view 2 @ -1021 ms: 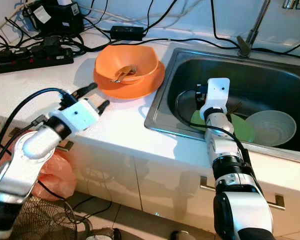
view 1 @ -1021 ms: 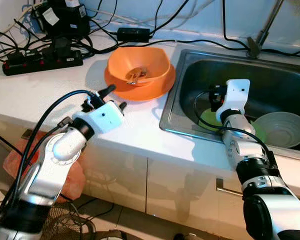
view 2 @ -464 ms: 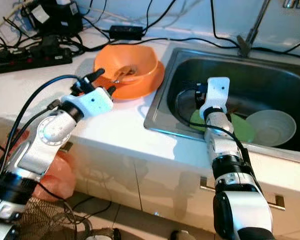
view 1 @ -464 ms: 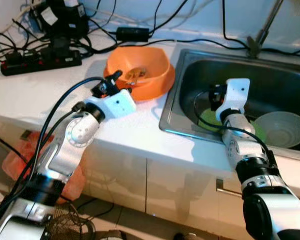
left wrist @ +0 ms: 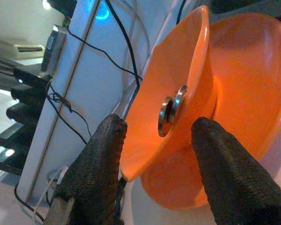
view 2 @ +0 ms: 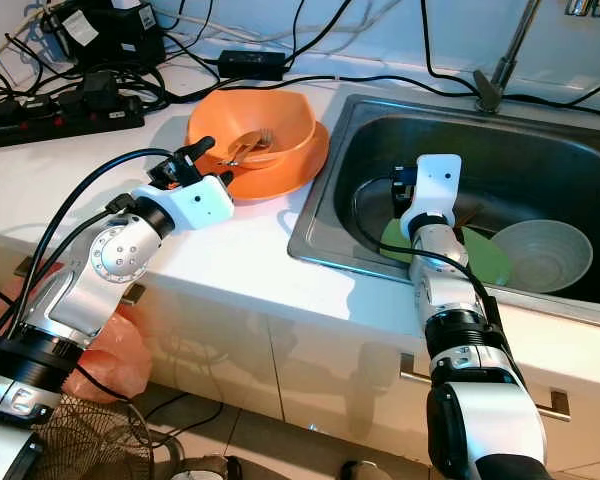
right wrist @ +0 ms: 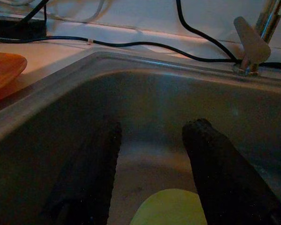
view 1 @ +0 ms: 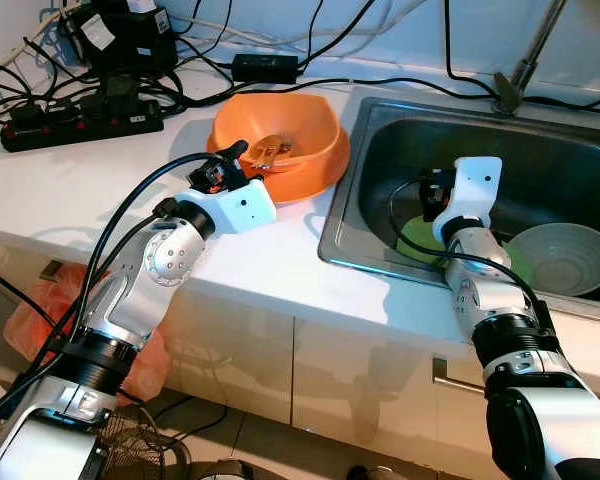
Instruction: Kitchen organization
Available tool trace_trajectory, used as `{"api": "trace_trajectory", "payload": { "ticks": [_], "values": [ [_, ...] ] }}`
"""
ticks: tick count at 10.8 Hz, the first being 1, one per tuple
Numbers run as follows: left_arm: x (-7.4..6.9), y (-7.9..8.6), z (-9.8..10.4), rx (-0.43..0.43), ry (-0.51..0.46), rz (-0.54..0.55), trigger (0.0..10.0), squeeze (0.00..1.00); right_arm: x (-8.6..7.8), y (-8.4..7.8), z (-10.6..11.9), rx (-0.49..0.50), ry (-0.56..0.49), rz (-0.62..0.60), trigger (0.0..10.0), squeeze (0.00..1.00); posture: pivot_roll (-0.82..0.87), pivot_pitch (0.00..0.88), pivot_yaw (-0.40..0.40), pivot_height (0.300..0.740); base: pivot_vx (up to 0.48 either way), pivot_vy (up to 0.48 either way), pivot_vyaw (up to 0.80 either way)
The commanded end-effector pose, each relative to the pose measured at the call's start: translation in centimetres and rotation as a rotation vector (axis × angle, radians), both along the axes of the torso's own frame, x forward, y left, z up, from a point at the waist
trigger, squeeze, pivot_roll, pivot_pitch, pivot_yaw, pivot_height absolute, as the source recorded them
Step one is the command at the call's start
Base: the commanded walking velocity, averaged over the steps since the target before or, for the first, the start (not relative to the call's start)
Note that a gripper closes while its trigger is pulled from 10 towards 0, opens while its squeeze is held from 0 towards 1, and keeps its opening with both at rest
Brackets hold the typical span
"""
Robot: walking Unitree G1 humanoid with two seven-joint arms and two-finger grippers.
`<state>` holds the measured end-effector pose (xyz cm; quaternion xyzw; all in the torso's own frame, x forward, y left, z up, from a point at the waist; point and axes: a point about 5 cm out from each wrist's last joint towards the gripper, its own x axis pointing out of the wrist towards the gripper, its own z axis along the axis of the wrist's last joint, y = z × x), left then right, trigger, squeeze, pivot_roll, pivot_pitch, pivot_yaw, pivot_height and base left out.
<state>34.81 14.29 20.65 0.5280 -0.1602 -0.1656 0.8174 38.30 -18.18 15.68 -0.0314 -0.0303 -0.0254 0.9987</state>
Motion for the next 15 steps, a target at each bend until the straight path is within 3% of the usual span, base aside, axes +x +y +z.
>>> {"api": "trace_trajectory", "payload": {
  "ticks": [1,2,3,5,6,7,8,15],
  "values": [
    [0.21,-0.21,0.39,0.015,-0.022,-0.005,3.3,0.0,0.02,-0.23,-0.13,0.01,0.006,-0.011,10.0,0.0,0.1,0.073,0.008,0.74,0.0,0.0,0.0],
    [0.32,-0.21,0.44,0.012,-0.032,-0.003,4.9,0.0,0.03,-0.16,-0.13,0.011,0.006,-0.009,10.0,0.0,0.1,0.069,0.007,0.74,0.0,0.0,0.0],
    [0.36,-0.22,0.46,0.01,-0.035,-0.003,8.6,0.0,0.04,-0.14,-0.12,0.01,0.005,-0.008,10.0,0.0,0.1,0.066,0.007,0.74,0.0,0.0,0.0],
    [0.45,-0.25,0.5,0.014,-0.042,-0.004,8.9,0.0,0.02,-0.12,-0.15,0.01,0.006,-0.007,10.0,0.0,0.1,0.064,0.005,0.74,0.0,0.0,0.0],
    [0.73,-0.35,0.64,0.015,-0.053,0.004,2.7,0.0,0.03,-0.04,-0.2,0.01,0.007,-0.005,10.0,0.0,0.1,0.062,0.007,0.74,0.0,0.0,0.0],
    [0.74,-0.44,0.57,0.014,-0.054,0.004,8.4,0.0,0.02,-0.02,-0.21,0.011,0.007,-0.005,10.0,0.0,0.1,0.062,0.007,0.74,0.0,0.0,0.0],
    [0.75,-0.45,0.52,0.013,-0.054,0.004,10.0,0.0,0.01,-0.06,-0.22,0.012,0.006,-0.007,10.0,0.0,0.1,0.064,0.008,0.74,0.0,0.0,0.0],
    [0.88,-0.9,-0.21,0.022,-0.017,-0.024,10.0,0.0,-0.07,-0.18,-0.36,0.018,0.008,-0.016,10.0,0.0,0.1,0.067,0.014,0.74,0.0,0.0,0.0]
  ]
}}
